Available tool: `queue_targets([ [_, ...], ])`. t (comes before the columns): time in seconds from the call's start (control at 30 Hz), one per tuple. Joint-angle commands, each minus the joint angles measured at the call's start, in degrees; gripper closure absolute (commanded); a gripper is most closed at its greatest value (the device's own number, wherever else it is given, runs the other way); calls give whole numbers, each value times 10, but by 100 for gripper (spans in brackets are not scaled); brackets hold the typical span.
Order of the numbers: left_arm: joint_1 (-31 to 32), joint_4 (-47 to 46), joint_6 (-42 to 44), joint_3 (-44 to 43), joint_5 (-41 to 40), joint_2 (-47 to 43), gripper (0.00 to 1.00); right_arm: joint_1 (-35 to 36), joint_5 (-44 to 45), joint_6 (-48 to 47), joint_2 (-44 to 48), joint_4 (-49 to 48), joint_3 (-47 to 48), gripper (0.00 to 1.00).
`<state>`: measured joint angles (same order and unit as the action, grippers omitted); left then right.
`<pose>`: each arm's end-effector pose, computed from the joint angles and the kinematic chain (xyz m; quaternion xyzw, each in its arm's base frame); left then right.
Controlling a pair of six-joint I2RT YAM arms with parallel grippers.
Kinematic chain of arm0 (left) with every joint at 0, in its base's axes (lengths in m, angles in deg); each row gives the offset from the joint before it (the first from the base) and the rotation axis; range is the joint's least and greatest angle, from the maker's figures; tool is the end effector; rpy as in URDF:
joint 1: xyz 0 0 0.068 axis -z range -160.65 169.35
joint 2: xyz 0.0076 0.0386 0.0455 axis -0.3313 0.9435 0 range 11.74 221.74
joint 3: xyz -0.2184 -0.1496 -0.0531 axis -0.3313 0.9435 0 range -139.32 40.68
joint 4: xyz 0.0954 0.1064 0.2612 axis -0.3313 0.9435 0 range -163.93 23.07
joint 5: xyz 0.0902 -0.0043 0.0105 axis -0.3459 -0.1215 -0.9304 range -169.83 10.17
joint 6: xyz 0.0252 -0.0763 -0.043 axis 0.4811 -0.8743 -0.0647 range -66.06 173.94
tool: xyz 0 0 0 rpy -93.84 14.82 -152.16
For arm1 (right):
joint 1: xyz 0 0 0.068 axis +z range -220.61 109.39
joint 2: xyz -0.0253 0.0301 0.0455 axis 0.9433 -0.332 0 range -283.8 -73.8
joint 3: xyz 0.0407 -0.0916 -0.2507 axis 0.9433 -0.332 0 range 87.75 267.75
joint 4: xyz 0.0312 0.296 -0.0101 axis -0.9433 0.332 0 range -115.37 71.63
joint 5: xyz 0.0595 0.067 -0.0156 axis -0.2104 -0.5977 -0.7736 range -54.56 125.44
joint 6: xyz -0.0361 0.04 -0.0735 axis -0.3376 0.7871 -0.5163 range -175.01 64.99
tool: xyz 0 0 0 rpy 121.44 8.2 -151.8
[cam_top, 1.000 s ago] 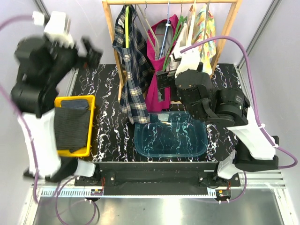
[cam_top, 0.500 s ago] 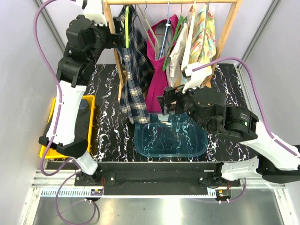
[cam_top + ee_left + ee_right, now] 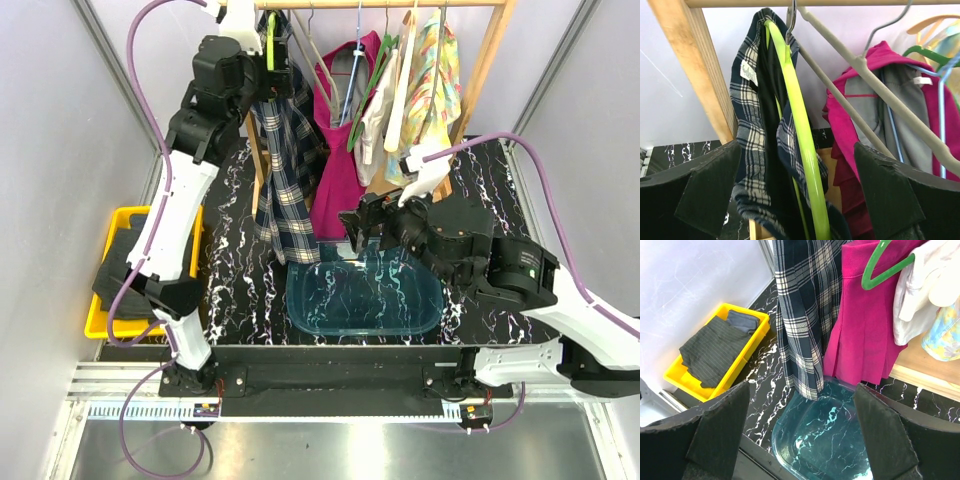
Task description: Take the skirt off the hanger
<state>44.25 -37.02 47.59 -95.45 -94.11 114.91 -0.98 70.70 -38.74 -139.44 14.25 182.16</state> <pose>0.4051 -0.1660 0.5616 0.0331 0.7296 -0.0949 0.6765 0.1382 0.2368 0.5138 -0.1574 0.7430 0.2428 0.6035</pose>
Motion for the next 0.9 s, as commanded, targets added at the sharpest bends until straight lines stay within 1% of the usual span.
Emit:
queue_targets([
  [0.0,2,-54,-2,-14,-45,11,1,-2,1,-6,22,-36,-6,8],
  [0.07,2,-55,1,-12,-54,13,1,-3,0,-8,26,-38,-8,8],
  [0.17,2,-68,1,0,-51,-8,1,-2,5,-10,30,-41,-13,8],
  [0.23,2,-75,6,12,-40,-37,1,-3,15,-18,27,-58,-19,8],
  [0.3,2,-85,15,26,-32,-73,1,-2,17,-52,5,-79,-4,7],
  [0.37,3,-111,21,55,3,-92,1,-2,15,-66,-25,-88,27,7],
  [0.43,8,-110,33,53,49,-83,1,-3,-12,-60,-57,-77,64,8],
  [0.5,24,-93,50,23,35,-47,1,-2,-27,-37,-60,-72,67,9],
  [0.53,26,-90,50,11,7,-33,1,-1,-29,-30,-55,-71,61,9],
  [0.6,26,-81,42,-15,-16,-3,1,-2,-33,-12,-28,-76,40,9],
  [0.63,25,-81,37,-17,-33,3,1,-1,-34,-8,-19,-76,32,9],
  [0.77,25,-90,27,-6,-33,11,1,-1,-34,-1,10,-81,7,10],
  [0.87,25,-97,35,-7,-56,18,1,-2,-32,2,18,-81,-1,10],
])
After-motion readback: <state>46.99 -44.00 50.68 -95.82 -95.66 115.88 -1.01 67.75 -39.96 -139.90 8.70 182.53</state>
